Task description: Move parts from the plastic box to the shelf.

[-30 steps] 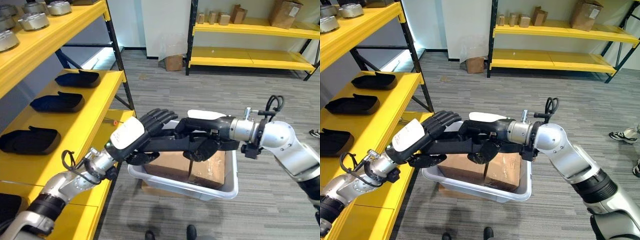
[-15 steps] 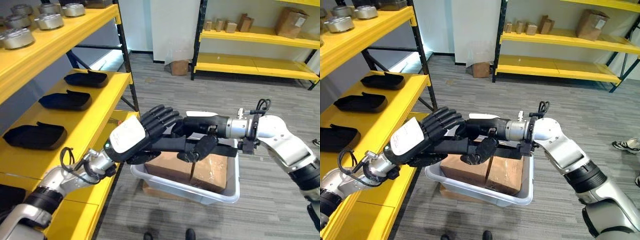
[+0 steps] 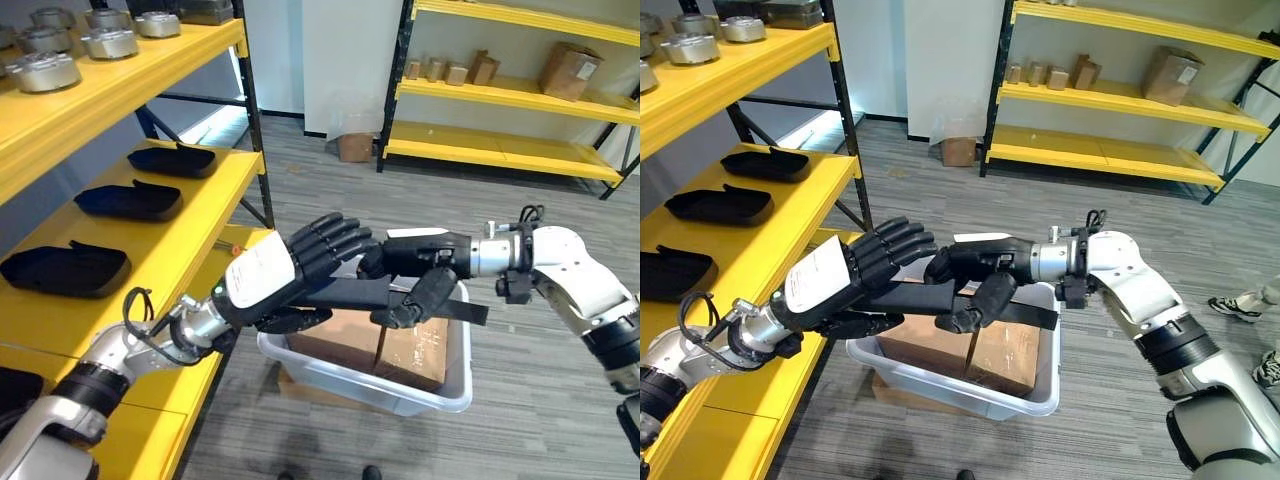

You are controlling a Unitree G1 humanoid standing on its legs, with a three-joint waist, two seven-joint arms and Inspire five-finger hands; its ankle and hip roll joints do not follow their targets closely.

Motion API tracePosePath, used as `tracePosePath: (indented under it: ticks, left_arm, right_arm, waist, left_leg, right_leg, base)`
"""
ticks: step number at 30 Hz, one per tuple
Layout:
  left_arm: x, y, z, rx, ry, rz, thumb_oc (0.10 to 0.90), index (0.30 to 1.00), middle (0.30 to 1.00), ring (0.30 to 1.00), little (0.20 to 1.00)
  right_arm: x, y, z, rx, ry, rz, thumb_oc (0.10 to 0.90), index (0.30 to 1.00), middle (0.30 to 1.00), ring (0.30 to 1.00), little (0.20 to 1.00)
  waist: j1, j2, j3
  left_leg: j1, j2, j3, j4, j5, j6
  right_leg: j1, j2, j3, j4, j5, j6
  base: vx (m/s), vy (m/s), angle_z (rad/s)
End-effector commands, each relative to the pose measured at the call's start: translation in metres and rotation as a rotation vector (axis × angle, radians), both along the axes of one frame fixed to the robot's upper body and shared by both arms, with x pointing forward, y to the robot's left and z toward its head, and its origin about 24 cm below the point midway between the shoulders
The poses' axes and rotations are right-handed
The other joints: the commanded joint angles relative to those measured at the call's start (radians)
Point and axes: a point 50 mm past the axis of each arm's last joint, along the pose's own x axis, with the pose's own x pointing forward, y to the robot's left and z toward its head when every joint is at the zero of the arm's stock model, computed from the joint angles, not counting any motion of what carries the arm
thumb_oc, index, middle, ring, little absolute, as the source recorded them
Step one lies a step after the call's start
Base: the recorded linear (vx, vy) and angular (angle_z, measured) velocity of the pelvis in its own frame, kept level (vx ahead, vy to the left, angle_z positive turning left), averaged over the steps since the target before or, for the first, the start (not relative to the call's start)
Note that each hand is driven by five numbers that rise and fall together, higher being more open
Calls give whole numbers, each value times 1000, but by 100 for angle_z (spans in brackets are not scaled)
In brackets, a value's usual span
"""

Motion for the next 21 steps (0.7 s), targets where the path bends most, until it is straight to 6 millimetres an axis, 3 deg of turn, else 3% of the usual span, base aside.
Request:
tracePosePath:
  ticks: [1, 7, 15, 16, 17, 21]
  left_arm:
    - [28, 13, 55, -354, -86, 111, 900, 1000, 1000, 1000, 1000]
    - [30, 21, 44, -485, 62, 180, 900, 1000, 1000, 1000, 1000]
    - [37, 22, 17, -500, 261, 298, 900, 1000, 1000, 1000, 1000]
    - [37, 21, 15, -485, 271, 297, 702, 723, 723, 723, 723]
    - [37, 19, 15, -472, 266, 292, 400, 300, 300, 300, 300]
    - [36, 14, 15, -449, 269, 282, 400, 300, 300, 300, 300]
  right_arm:
    - [-16, 11, 48, 102, -230, 217, 400, 300, 300, 300, 300]
    - [-25, 11, 52, 87, -283, 253, 400, 300, 300, 300, 300]
    - [-43, 24, 63, 76, -369, 345, 400, 300, 300, 300, 300]
    - [-45, 26, 65, 80, -381, 354, 400, 300, 300, 300, 300]
    - [-48, 29, 67, 78, -399, 363, 400, 300, 300, 300, 300]
    - [-60, 42, 74, 67, -457, 413, 400, 300, 300, 300, 300]
  waist:
    - [14, -11, -76]
    - [12, -14, -77]
    - [11, -16, -75]
    - [11, -15, -75]
    - [10, -15, -75]
    - [8, -10, -75]
  left_leg:
    - [40, 42, -38, -8, -94, -38]
    - [44, 41, -42, -8, -96, -39]
    - [42, 43, -42, -8, -96, -39]
    - [42, 44, -42, -8, -96, -39]
    - [40, 45, -40, -8, -95, -41]
    - [37, 45, -37, -8, -93, -42]
  right_leg:
    - [32, -82, -36, 39, -80, 102]
    - [36, -84, -32, 38, -81, 102]
    - [34, -78, -26, 41, -86, 100]
    - [34, -77, -26, 41, -86, 99]
    - [32, -78, -27, 42, -86, 99]
    - [29, -76, -23, 41, -84, 98]
  base:
    - [28, 0, -4]
    - [9, -7, -2]
    - [1, -2, 0]
    - [-4, -11, -3]
    - [0, 0, 0]
    - [0, 0, 0]
